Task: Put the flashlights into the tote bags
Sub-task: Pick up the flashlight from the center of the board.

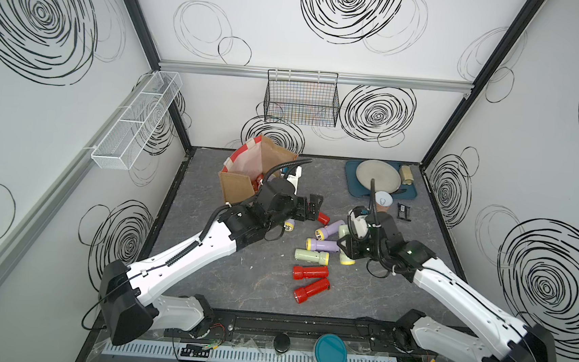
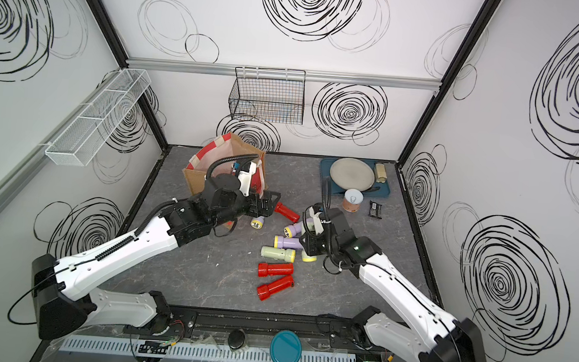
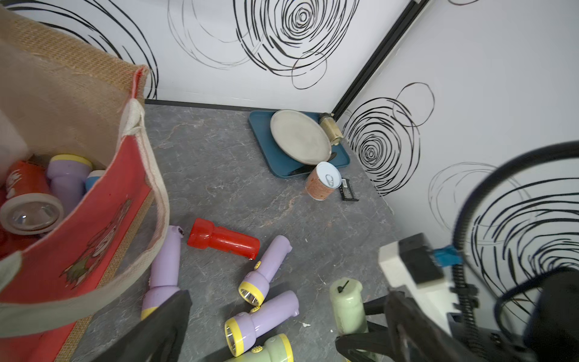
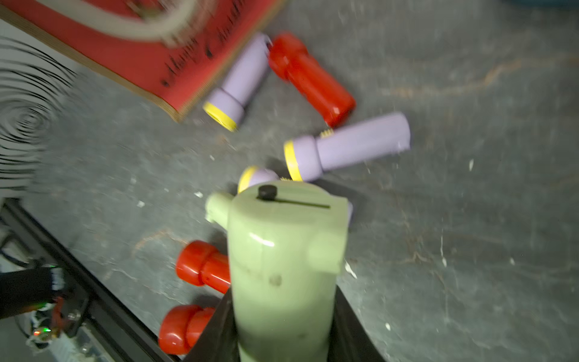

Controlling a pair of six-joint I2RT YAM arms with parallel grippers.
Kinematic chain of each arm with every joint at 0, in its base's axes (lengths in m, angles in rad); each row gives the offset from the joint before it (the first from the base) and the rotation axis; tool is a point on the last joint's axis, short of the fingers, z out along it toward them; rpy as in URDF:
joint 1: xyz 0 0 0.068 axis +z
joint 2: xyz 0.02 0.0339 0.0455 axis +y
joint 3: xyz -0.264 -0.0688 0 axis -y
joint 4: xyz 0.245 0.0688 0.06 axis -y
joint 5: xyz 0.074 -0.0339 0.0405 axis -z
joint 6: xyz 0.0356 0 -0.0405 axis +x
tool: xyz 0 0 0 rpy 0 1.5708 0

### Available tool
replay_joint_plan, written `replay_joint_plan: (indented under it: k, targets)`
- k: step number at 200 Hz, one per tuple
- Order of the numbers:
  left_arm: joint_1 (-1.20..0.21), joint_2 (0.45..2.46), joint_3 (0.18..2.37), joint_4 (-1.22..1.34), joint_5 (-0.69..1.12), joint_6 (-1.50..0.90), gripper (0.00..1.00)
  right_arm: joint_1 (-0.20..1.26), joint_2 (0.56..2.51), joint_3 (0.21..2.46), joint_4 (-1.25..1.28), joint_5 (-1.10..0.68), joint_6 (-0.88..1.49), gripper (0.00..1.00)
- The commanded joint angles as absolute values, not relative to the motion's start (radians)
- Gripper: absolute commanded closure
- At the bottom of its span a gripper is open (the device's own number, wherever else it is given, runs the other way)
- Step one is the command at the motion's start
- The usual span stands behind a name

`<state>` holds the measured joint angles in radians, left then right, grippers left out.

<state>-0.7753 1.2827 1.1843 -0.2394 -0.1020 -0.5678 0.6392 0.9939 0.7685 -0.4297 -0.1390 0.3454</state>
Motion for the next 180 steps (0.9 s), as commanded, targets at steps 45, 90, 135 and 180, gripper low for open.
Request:
replay_joint_plan:
  k: [45, 90, 135, 180]
  targets:
    - [-0.749, 1.274, 1.23, -0.051, 0.24, -0.648, 0.01, 0.608, 0.927, 0.863, -0.123, -0.271, 0.335, 1.0]
    - [-0.764, 1.301, 1.258, -0.038, 0.287, -0.638, 0.02, 0.61, 1.013, 0.975, -0.098, -0.352, 0.291, 1.0]
    - [-0.772, 1.341, 1.281, -0.021, 0.263, -0.637, 0.13, 0.611, 1.043, 1.02, -0.113, -0.395, 0.247, 1.0]
    - [-0.776, 1.376, 1.298, -0.004, 0.259, -0.64, 0.26, 0.611, 1.061, 1.05, -0.142, -0.432, 0.213, 1.0]
